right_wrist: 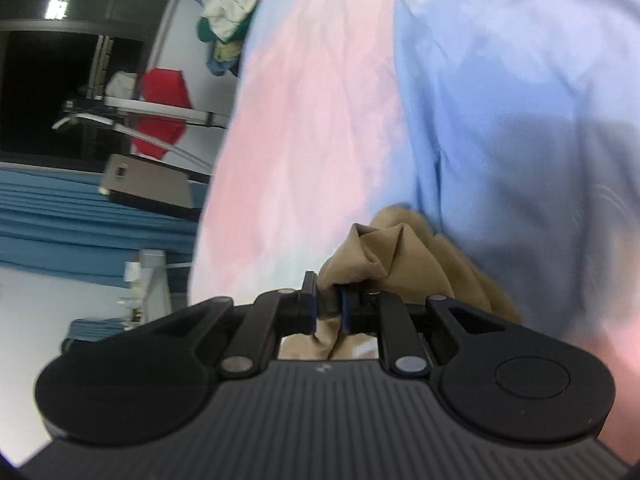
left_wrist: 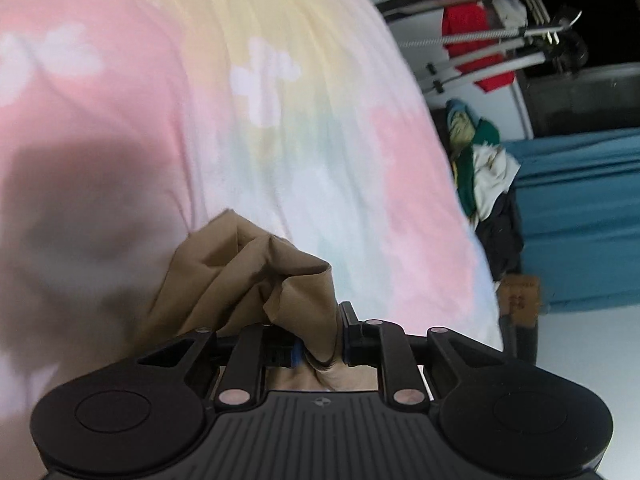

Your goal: Fold clothes

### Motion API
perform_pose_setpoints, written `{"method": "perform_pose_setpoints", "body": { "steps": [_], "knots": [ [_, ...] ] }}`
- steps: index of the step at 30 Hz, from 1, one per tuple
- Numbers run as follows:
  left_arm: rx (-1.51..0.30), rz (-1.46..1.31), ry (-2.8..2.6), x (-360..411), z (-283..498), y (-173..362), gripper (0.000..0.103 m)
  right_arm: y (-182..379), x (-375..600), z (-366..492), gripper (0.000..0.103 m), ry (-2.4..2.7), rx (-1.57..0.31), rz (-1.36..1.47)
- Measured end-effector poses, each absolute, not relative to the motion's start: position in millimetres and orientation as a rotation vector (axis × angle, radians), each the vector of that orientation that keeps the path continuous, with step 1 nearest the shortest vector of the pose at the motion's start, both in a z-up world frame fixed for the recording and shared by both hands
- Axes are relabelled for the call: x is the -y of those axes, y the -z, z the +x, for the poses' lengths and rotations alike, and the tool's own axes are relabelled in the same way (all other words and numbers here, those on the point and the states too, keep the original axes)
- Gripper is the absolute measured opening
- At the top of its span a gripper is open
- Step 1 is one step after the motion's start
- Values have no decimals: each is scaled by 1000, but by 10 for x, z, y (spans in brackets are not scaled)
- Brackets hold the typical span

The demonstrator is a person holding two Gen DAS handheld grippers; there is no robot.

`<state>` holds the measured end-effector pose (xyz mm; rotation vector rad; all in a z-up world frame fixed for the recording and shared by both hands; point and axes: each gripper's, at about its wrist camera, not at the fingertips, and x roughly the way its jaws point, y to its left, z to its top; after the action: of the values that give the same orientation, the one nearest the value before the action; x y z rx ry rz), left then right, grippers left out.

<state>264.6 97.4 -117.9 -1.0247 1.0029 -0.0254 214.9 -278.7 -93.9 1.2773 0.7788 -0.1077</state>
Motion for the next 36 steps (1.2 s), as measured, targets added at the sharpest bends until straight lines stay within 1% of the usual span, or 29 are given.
{"method": "perform_pose_setpoints", "body": {
  "steps": [2,3,4,5,6,7,8,9,10,12,14,15,16,17,18,19,22,25,34,36],
  "knots": [
    [-1003,-987,47,-962,2700,1205,22,1053,2799,2205,15,85,-782,1271],
    [-989,-974,65,-955,2684,1180,27,1058,2803,2213,15,65,-780,1258],
    [-974,-961,85,-948,2665,1151,37,1044,2805,2216,19,44,-778,1241],
    [-958,-949,105,-941,2645,1122,43,1004,2800,2209,22,19,-771,1216],
    [-942,-936,124,-934,2626,1093,55,938,2780,2186,33,-11,-748,1184],
    [-915,-875,145,-900,2581,1017,64,867,2752,2156,53,-43,-719,1149],
    [-886,-806,165,-863,2532,933,65,795,2725,2127,63,-75,-689,1114],
    [-856,-738,185,-825,2482,850,69,722,2687,2093,77,-111,-659,1075],
    [-828,-657,205,-762,2446,787,75,652,2629,2071,78,-149,-644,1010],
    [-784,-522,240,-644,2387,702,78,516,2494,2045,78,-225,-629,850],
    [-801,-439,282,-506,2392,745,79,430,2313,2013,76,-208,-593,624],
    [-808,-405,284,-445,2410,799,79,393,2216,1996,70,-189,-571,503],
    [-813,-372,283,-386,2427,854,79,418,2158,2018,69,-172,-576,434],
    [-808,-339,276,-330,2432,910,79,480,2123,2065,67,-156,-599,398],
    [-801,-306,269,-274,2436,966,78,559,2115,2126,57,-146,-631,393],
    [-794,-273,261,-219,2440,1022,78,647,2126,2195,55,-141,-668,407],
    [-769,-183,239,-67,2416,1144,78,738,2104,2270,55,-125,-690,387],
    [-747,-154,247,8,2299,1126,78,656,2060,2154,55,-131,-667,347],
    [-687,-65,260,126,1560,811,78,313,1893,1495,55,-164,-593,255],
    [-683,-57,253,99,1426,792,78,316,1901,1374,55,-147,-601,261]
  ]
}}
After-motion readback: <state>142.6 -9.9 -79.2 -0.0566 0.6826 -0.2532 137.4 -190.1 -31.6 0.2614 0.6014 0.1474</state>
